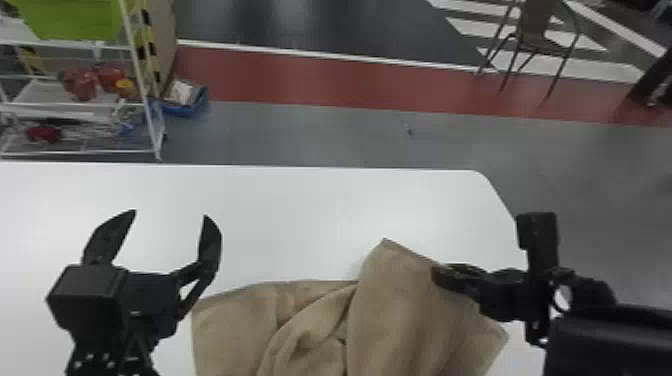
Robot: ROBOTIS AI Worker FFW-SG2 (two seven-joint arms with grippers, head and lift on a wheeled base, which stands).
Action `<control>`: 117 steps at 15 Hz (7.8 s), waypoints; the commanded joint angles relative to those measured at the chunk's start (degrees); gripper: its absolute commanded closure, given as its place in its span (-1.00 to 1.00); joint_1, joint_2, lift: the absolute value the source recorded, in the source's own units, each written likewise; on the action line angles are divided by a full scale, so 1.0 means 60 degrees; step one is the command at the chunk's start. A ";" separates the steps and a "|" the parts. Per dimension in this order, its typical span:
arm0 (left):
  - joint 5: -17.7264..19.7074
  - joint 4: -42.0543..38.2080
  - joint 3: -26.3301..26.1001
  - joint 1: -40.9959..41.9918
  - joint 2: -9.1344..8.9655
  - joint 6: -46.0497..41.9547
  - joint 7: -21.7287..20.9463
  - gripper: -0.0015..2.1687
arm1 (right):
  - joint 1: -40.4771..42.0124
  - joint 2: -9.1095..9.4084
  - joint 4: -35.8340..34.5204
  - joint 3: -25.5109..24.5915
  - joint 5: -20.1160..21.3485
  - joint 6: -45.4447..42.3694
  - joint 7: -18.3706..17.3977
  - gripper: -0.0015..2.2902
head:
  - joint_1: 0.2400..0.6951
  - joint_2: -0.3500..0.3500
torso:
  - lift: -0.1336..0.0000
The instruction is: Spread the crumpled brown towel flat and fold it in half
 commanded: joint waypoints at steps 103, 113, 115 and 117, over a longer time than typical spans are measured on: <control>0.1036 -0.2055 0.2756 0.0163 -0.0149 0.6401 -0.2240 0.49 | -0.1508 -0.1568 0.3121 -0.3472 -0.2191 -0.3307 -0.0126 -0.02 | 1.00 -1.00 | -0.83; 0.1110 -0.1908 0.3063 -0.0657 -0.0251 0.5844 -0.1903 -0.92 | -0.1421 -0.1538 0.3531 -0.3677 -0.2191 -0.3688 -0.0184 -0.02 | 1.00 -0.86 | -0.83; 0.1241 -0.1161 0.2521 -0.1448 -0.0237 0.5844 -0.2020 -0.92 | -0.1230 -0.1363 0.3414 -0.3677 -0.2221 -0.3835 -0.0184 -0.02 | 1.00 -0.89 | -0.83; 0.1373 -0.0253 0.2067 -0.2151 -0.0251 0.5844 -0.2093 -0.92 | -0.0879 -0.1099 0.3063 -0.3648 -0.2411 -0.3835 -0.0155 -0.02 | 1.00 -0.93 | -0.83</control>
